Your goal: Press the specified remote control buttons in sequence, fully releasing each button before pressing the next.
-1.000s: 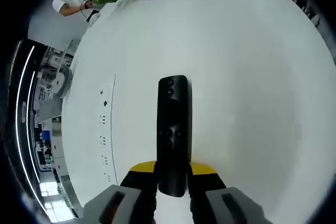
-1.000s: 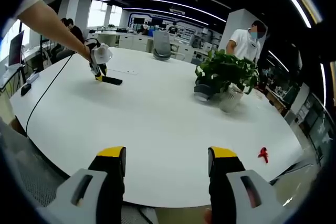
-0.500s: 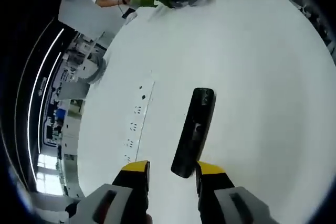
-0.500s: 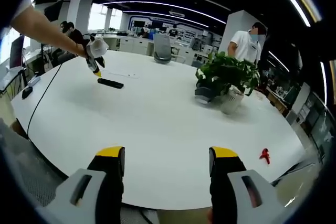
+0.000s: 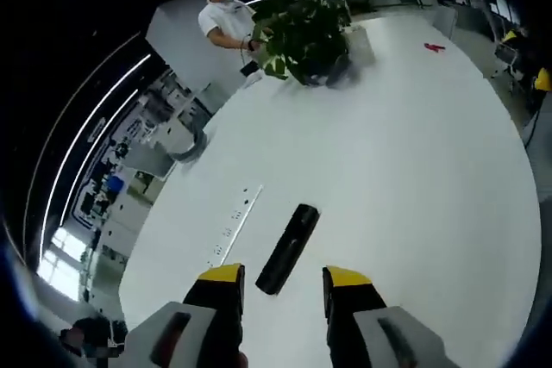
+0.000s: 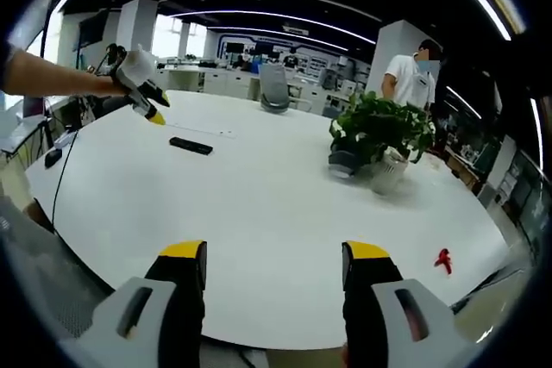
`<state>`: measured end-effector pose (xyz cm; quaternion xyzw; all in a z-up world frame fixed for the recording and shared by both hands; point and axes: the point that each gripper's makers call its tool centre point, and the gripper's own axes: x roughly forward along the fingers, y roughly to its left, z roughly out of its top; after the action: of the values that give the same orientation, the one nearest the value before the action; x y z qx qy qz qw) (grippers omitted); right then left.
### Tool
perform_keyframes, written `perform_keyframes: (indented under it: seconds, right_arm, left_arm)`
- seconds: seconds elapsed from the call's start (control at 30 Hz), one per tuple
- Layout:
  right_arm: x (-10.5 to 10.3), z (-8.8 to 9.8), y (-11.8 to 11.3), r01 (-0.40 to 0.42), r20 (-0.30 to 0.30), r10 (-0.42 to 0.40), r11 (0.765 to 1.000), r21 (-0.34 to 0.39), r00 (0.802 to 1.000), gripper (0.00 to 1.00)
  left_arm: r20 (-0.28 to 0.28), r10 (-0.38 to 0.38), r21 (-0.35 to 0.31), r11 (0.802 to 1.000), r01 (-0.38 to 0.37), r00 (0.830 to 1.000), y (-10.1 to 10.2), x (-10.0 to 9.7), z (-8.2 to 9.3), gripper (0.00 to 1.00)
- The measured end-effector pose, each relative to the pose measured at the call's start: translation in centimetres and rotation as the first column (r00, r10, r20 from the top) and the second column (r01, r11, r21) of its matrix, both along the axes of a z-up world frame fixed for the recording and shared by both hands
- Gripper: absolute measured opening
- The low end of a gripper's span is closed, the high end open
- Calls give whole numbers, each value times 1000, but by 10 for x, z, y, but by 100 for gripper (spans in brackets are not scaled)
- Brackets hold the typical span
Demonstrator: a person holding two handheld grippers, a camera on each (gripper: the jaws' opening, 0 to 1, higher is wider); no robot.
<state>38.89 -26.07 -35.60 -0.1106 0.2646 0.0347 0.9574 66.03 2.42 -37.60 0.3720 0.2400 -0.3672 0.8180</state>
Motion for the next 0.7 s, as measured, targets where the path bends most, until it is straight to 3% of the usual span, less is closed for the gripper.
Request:
perform_keyframes:
  seconds: [0.13, 0.27, 0.4, 0.53, 0.63, 0.7]
  right_arm:
    - [-1, 4, 0, -4, 20, 4, 1000, 4, 1000, 65]
    - [0, 8, 0, 1, 39, -1, 1000, 18, 999, 66]
    - [1, 10, -1, 7, 52, -8, 1000, 27, 999, 65]
    - [1, 13, -2, 14, 64, -16, 999, 39, 998, 66]
    - [1, 15, -3, 20, 74, -23, 999, 47, 997, 67]
    - [1, 16, -3, 24, 79, -28, 998, 52, 997, 67]
  left_arm:
    - [39, 25, -132, 991, -20, 999, -9, -22, 29, 36]
    - [57, 24, -181, 983, -13, 998, -11, -39, 49, 36]
    - [46, 64, -280, 959, -49, 997, -9, -56, 70, 38]
    - [61, 84, -306, 950, -61, 995, -2, -75, 84, 40]
    - [5, 136, -395, 910, -123, 991, 2, -94, 94, 41]
    - [15, 141, -405, 906, -122, 990, 6, -107, 100, 43]
